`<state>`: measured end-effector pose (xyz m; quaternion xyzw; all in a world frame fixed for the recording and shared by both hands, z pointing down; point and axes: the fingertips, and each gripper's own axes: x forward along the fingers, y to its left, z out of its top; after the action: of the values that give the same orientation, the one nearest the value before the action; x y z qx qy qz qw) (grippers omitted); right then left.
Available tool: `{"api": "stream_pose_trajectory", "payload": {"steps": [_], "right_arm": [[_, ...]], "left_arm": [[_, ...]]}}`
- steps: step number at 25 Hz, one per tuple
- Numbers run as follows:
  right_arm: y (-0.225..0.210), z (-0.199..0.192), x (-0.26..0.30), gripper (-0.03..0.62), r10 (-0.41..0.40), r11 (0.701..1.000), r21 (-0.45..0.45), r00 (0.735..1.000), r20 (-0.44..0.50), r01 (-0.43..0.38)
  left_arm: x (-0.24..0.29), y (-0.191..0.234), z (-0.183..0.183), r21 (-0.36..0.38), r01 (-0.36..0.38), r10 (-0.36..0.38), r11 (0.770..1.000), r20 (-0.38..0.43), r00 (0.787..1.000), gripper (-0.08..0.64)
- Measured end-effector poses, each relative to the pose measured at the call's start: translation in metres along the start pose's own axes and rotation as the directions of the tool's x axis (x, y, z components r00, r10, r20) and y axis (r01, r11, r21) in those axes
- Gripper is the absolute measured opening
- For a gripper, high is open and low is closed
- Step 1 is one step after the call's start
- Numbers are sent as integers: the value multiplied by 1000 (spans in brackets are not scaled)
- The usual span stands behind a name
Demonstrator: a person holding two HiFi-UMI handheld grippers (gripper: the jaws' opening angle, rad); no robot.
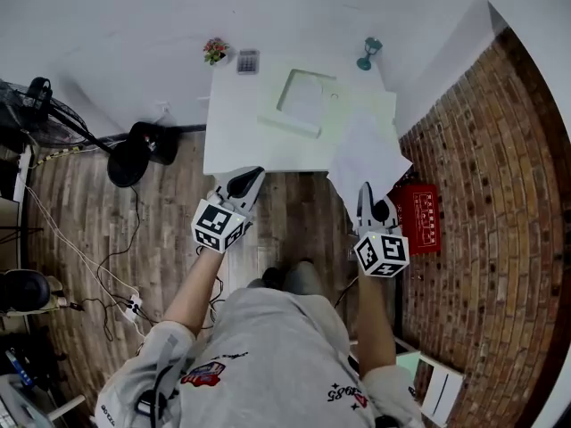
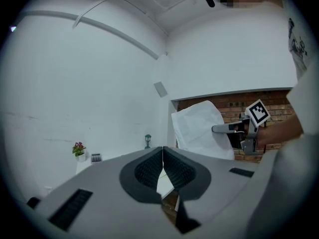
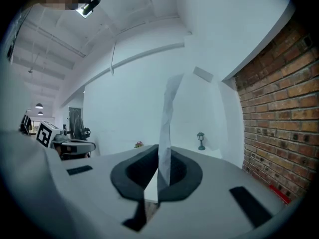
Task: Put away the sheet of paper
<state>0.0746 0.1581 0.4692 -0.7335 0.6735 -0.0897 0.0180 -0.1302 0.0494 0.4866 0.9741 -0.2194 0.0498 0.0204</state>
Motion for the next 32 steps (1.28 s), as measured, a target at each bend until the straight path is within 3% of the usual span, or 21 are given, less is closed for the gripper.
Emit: {"api": "stream_pose_trajectory", "payload": {"steps": [8,21,32], "right_arm": [[-41,8,91,-2,47,999,-1,999,-3,-47],[-146,35,282,-2,176,984,22,983,-53,-175],[-173,41,359,-2,248,968,56,966,-78,-244]], "left_arm": [[73,51,-3,-14,-45,45,999,-15,999,23],[235,135,29,-27,-179,178,983,-37,983,23],[283,176,27,-47,-257,253,965,-73,965,23]]}}
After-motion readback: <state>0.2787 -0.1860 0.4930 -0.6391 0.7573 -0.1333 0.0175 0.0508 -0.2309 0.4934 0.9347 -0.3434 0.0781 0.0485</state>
